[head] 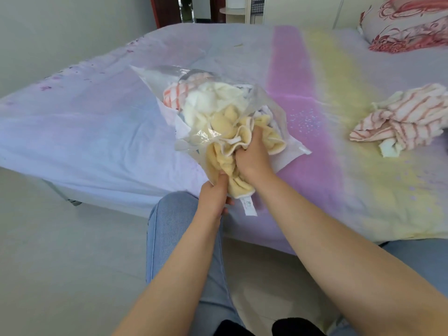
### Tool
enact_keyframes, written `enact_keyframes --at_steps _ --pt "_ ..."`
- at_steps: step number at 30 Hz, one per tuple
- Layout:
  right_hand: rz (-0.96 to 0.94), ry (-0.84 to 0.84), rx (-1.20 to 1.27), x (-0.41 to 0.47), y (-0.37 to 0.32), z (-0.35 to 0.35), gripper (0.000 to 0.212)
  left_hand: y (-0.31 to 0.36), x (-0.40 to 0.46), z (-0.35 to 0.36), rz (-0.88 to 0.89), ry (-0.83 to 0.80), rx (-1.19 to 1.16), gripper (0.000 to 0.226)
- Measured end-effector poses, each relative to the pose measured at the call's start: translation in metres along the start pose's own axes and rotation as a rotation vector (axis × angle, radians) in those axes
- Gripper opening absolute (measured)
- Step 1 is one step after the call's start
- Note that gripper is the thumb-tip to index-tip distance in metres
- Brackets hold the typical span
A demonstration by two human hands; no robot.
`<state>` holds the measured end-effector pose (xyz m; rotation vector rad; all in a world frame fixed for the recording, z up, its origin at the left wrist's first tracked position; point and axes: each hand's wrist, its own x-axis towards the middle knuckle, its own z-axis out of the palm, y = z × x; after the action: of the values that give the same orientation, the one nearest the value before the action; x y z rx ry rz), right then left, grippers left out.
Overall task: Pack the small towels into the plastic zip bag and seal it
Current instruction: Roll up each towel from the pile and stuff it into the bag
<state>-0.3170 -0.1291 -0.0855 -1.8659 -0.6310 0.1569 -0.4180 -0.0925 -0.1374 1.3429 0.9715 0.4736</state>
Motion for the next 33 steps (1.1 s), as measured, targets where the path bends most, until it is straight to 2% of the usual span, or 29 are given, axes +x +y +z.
enact_keyframes --at_steps 2,4,7,9,10,13,18,22,28,31,33 --pt "-0.035 -0.108 -0.05 -0.003 0.009 0.001 0.03 0.004 0.005 0.001 0.054 0.085 -0.001 0.033" --pt "-0.176 -0.024 -0.161 -0.018 0.018 -0.003 0.037 0.005 0.008 -0.001 0.129 0.132 0.023 0.037" --pt "-0.585 0.119 -0.279 -0.035 0.022 -0.016 0.051 0.006 0.008 -0.005 0.192 0.166 0.055 0.037" --pt "-0.759 0.047 -0.439 -0.035 0.017 -0.023 0.053 0.01 0.006 -0.007 0.243 0.173 0.06 0.032" --pt "-0.777 -0.031 -0.556 -0.032 0.013 -0.025 0.05 0.013 0.005 -0.008 0.264 0.17 0.066 0.029" --pt "-0.658 -0.294 -0.758 -0.018 -0.006 -0.029 0.045 0.024 0.004 -0.013 0.298 0.145 0.123 0.029" --pt "-0.403 -0.594 -0.728 0.025 -0.046 -0.038 0.054 0.049 -0.001 -0.028 0.366 0.007 0.171 0.05" --pt "-0.425 -0.766 -0.806 0.051 -0.071 -0.032 0.057 0.069 -0.006 -0.033 0.444 0.04 0.197 0.05" --pt "-0.407 -0.754 -1.207 0.098 -0.091 0.009 0.067 0.091 -0.012 -0.037 0.499 0.055 0.125 0.048" --pt "-0.341 -0.671 -1.24 0.11 -0.091 0.033 0.059 0.1 -0.013 -0.039 0.553 0.048 0.089 0.044" --pt "-0.347 -0.66 -1.267 0.117 -0.095 0.045 0.063 0.103 -0.013 -0.042 0.585 0.036 0.047 0.04"
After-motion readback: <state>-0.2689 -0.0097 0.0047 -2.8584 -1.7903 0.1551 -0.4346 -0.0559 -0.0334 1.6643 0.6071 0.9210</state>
